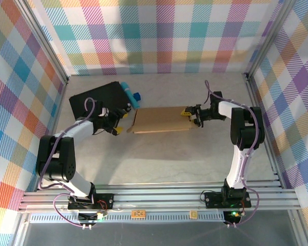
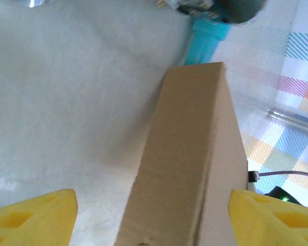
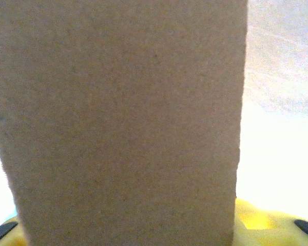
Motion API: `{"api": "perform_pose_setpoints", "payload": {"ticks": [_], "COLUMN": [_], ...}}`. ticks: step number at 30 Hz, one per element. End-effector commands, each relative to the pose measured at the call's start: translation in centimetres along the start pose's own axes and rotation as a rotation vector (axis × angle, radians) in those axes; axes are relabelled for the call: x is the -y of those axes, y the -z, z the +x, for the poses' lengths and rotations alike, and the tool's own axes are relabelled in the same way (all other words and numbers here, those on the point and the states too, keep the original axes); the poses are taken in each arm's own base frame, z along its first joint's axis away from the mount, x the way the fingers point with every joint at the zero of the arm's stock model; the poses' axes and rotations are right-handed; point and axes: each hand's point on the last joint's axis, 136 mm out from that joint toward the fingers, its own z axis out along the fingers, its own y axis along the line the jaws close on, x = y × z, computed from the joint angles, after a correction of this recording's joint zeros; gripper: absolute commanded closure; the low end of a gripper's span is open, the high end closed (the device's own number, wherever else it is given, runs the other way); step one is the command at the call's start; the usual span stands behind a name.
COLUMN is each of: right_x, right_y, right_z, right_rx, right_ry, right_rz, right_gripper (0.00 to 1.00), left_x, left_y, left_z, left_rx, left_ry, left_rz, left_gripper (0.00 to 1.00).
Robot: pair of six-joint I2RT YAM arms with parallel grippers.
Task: Fold the paper box
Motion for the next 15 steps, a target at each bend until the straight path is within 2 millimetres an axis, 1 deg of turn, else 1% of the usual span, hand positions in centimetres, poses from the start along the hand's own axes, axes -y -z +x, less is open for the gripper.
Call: {"api": "perform_pose_setpoints", "payload": {"ticks": [1,2,4,6,8,10,15], "right_x": [-0.4,-0.5,-0.6,-0.5,-0.4,-0.4,-0.3], "right_y": [0.2,0.2,0.2,0.2,0.2,0.2,0.1], "right_z": [1.4,1.5,1.7,1.8,1.8,1.9,1.9], "right_rx": [-0.072,-0.078,-0.089,-0.098,-0.1,-0.105,-0.114], "right_ry": [-0.153,-0.162,-0.181,-0.2,-0.205,-0.213,-0.22], "right_rz": [-0.006,-0.01,-0.011,-0.004,0.0,-0.004,-0.004], "right_gripper": [0.6,0.6,0.6,0.61,0.61,0.61,0.62], "left_x": [0.9,1.2,1.9,2.4,2.4,1.8,1.4], "left_y": [-0.1,-0.1,-0.3,-1.2,-2.0,-2.5,-3.9], "left_z": [0.9,1.0,1.1,1.8,2.6,3.0,4.0], "left_rx": [-0.043,-0.036,-0.037,-0.071,-0.103,-0.114,-0.161], "left_ry": [0.127,0.134,0.15,0.174,0.208,0.233,0.273], "left_rz": [0.039,0.053,0.085,0.116,0.123,0.107,0.111], "left_gripper": [0.18,0.12,0.06,0.06,0.06,0.06,0.09]}}
